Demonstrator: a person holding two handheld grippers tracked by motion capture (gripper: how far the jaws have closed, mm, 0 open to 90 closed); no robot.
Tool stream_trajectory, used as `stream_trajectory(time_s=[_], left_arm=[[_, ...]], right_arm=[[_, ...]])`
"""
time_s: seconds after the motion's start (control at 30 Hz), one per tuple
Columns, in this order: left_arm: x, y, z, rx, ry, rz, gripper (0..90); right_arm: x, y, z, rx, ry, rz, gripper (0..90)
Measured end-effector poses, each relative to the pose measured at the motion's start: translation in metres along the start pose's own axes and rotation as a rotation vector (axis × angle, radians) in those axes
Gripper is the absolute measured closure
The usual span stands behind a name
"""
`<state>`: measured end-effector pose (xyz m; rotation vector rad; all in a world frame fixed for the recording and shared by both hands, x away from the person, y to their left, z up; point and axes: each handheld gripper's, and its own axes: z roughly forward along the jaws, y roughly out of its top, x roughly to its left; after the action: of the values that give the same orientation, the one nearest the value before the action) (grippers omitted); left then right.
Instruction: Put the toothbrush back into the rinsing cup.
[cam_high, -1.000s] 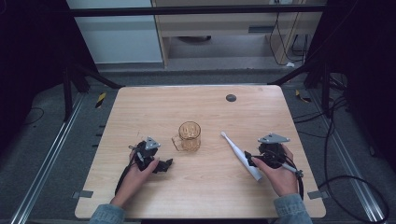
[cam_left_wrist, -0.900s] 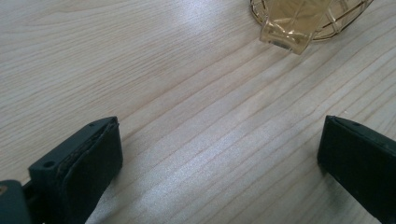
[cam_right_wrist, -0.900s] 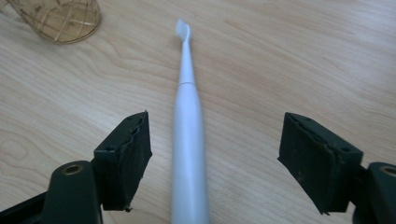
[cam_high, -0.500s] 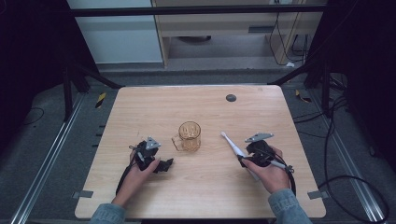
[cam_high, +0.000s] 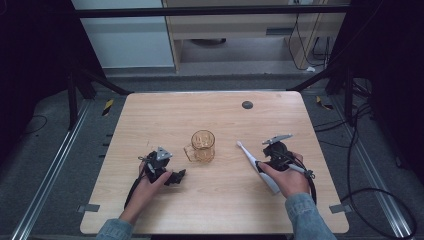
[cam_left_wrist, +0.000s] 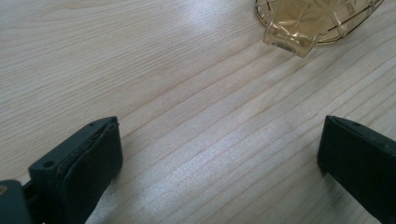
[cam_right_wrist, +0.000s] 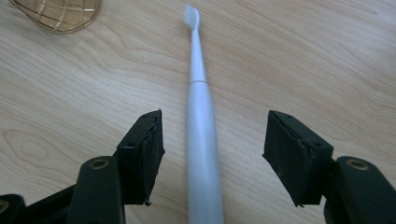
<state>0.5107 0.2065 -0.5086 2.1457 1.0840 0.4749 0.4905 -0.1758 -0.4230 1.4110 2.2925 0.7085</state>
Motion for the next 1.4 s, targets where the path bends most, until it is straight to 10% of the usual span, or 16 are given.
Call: stream_trajectory(time_s=[0.47,1.4], left_arm=[[-0.001,-0.001,-0.001,0.001,0.024,-0.023,0.0],[0.002,-0.001,-0.001,0.0,0.013,-0.014,0.0]], right_arm=[[0.019,0.029,0.009,0.074,-0.013,-0.037,40.5],[0.008,0.045,0.045,0.214,0.006,-0.056,48.0]])
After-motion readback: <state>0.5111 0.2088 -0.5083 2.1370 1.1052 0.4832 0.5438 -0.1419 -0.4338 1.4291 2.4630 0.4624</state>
